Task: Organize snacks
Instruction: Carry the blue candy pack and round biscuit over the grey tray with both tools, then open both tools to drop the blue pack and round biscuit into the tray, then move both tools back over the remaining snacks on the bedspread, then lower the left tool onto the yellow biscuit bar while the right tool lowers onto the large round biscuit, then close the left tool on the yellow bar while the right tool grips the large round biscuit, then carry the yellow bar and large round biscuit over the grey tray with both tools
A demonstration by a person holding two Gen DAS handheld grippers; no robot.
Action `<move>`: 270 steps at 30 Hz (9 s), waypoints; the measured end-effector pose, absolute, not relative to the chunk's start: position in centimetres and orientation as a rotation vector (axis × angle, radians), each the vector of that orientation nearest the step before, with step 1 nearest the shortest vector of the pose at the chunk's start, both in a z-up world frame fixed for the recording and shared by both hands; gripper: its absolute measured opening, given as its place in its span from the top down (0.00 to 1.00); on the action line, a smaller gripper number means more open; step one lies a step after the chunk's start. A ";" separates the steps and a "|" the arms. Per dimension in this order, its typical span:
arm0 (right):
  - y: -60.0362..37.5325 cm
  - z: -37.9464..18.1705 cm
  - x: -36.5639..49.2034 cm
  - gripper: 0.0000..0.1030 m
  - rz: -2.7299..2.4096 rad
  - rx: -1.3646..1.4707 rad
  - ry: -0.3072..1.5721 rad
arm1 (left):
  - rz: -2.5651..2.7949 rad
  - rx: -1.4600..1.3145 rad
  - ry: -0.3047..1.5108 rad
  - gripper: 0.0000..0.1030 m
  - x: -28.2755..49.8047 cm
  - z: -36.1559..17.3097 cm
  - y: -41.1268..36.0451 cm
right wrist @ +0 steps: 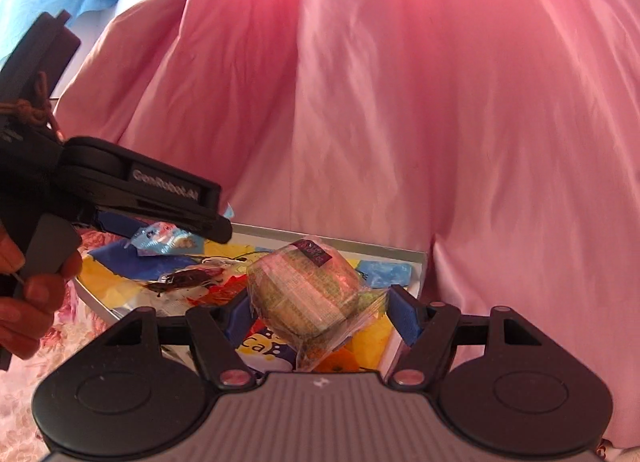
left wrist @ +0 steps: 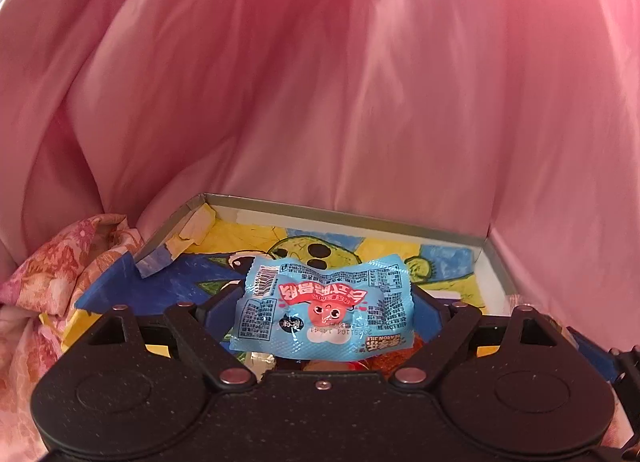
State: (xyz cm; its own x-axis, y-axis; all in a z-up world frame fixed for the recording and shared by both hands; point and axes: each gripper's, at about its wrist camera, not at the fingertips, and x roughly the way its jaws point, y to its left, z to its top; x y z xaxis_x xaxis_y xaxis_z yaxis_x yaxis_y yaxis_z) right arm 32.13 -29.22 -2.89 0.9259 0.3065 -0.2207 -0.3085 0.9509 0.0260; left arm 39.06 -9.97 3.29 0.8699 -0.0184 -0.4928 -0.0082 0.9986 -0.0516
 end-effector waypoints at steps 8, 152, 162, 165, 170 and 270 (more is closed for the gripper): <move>-28.5 -3.6 33.8 0.28 0.300 0.010 0.279 | 0.037 -0.009 0.567 0.15 40.3 2.7 -9.9; -19.7 -11.0 23.6 0.25 0.506 -0.218 0.571 | 0.162 -0.035 0.681 0.03 20.5 -7.3 1.5; -22.9 -10.3 23.5 0.25 0.346 -0.263 0.721 | 0.016 -0.020 0.671 0.03 21.0 -7.9 -0.9; -23.0 -10.5 23.8 0.24 0.317 -0.313 0.714 | -0.008 -0.062 0.657 0.03 22.5 -8.2 -1.5; -23.6 -10.6 24.7 0.22 0.298 -0.316 0.706 | -0.059 -0.071 0.618 0.03 24.8 -8.7 -3.2; -17.7 -10.0 16.4 0.25 0.412 -0.662 0.431 | -0.111 -0.140 0.813 0.52 18.9 -8.2 -1.7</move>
State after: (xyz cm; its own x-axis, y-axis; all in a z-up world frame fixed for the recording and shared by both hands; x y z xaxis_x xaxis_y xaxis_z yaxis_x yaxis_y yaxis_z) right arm 16.36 -17.71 -10.04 0.8336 0.2261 -0.5040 -0.4933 0.7154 -0.4949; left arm 18.94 -1.73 -8.21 0.6821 -0.1521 -0.7152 0.0450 0.9850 -0.1666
